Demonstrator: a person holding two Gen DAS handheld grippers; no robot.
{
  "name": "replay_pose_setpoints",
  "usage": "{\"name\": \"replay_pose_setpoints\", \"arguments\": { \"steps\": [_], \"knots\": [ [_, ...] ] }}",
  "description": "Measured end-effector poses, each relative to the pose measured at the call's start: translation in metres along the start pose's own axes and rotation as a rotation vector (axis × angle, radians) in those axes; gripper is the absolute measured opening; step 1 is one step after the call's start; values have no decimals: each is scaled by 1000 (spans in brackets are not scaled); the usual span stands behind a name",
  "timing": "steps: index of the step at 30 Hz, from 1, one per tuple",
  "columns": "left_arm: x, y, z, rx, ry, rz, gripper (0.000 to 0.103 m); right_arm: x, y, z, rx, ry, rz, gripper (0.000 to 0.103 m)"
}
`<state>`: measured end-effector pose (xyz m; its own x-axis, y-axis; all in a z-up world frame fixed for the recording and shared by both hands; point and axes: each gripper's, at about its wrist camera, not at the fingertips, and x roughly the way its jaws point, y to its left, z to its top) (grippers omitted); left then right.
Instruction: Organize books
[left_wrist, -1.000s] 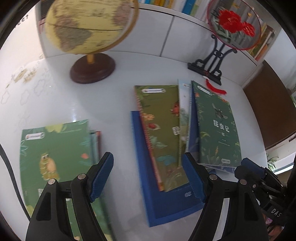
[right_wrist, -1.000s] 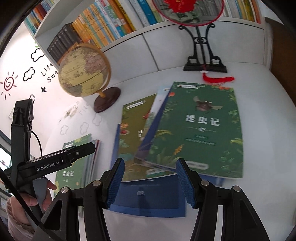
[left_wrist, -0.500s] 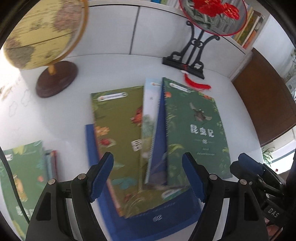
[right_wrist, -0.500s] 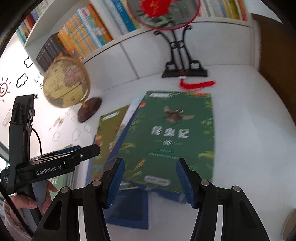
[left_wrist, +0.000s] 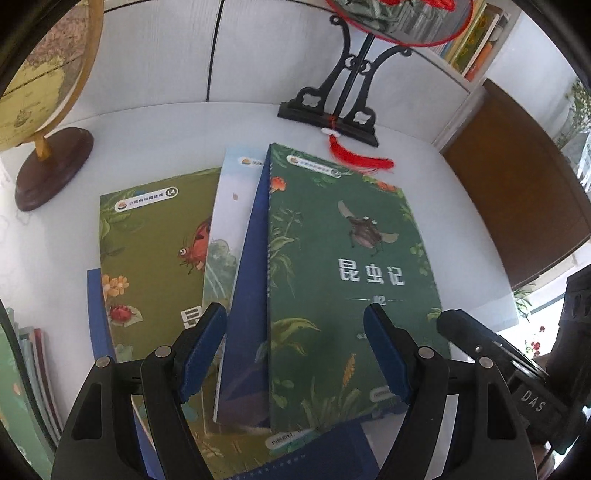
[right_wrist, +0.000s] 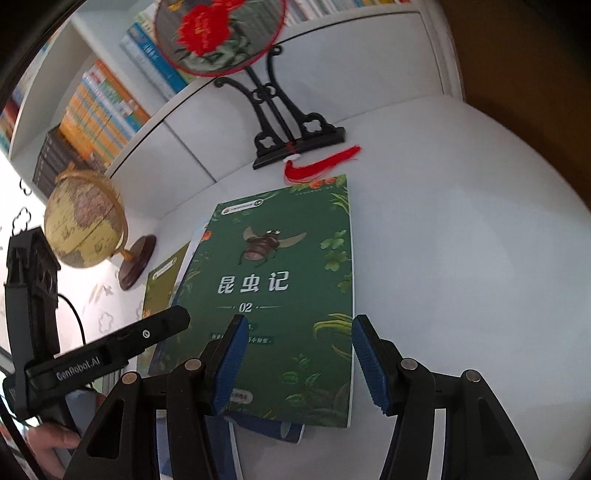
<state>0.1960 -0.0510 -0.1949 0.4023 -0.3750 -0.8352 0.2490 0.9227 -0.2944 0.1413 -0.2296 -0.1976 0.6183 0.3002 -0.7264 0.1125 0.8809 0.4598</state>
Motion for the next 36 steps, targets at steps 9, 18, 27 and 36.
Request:
{"name": "replay_pose_setpoints", "arguments": {
  "steps": [9,18,27,36],
  "knots": [
    [6,-3,3,24,-28,-10,77,15,-14,-1,60,17,24,57],
    [4,3,0,-40,-38,-85,82,19,-16,-2,81,6,81,60],
    [-4,4,-8,-45,0,-90,82,7,-19,-3,121,1,294,60],
    [-19,-5,-20,27,-6,-21,82,6,-2,0,19,14,205,60]
  ]
}}
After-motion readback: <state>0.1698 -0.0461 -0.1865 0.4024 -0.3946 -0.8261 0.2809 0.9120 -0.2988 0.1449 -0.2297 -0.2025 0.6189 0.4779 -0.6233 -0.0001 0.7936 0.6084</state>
